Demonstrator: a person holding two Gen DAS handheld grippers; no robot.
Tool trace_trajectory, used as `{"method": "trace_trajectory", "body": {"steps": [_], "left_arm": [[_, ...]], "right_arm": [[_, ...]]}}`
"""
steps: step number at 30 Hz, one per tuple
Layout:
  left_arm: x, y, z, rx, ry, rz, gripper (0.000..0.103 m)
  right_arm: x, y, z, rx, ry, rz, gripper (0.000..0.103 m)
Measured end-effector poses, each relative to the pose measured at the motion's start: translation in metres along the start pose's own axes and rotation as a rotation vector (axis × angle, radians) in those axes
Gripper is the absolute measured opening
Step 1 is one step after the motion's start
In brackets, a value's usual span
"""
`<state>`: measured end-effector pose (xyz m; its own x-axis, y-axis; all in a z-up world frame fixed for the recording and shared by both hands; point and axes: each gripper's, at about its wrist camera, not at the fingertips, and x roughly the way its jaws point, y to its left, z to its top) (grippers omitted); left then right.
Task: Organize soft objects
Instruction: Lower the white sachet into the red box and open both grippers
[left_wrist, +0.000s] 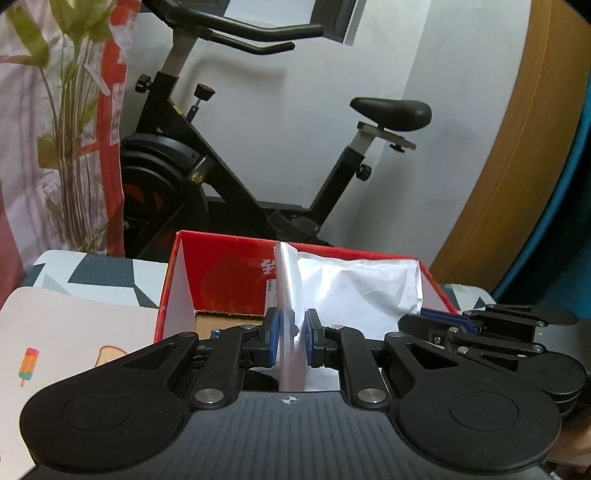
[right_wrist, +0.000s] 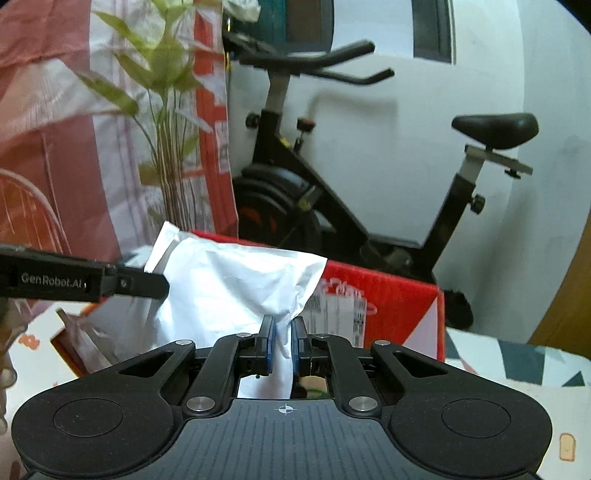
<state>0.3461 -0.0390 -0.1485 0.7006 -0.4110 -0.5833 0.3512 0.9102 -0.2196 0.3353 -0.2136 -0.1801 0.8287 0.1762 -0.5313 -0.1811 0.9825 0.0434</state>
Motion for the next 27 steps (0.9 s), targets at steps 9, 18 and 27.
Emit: {"method": "trace_trajectory", "body": {"steps": [9,18,27], "left_arm": [[0.009,0.005,-0.001,0.019,0.027,0.031,0.016],[-0.007,-0.004,-0.003,0.075,-0.011,0.017,0.022],[-0.048,-0.012,-0.014,0.107,-0.086,0.016,0.074]], "right_arm": [[0.010,0.008,-0.007,0.006,0.051,0.018,0.011],[-0.007,0.012,-0.009,-0.005,0.020,-0.002,0.020],[-0.048,0.017,-0.014,0.006,-0.061,-0.015,0.059]]}}
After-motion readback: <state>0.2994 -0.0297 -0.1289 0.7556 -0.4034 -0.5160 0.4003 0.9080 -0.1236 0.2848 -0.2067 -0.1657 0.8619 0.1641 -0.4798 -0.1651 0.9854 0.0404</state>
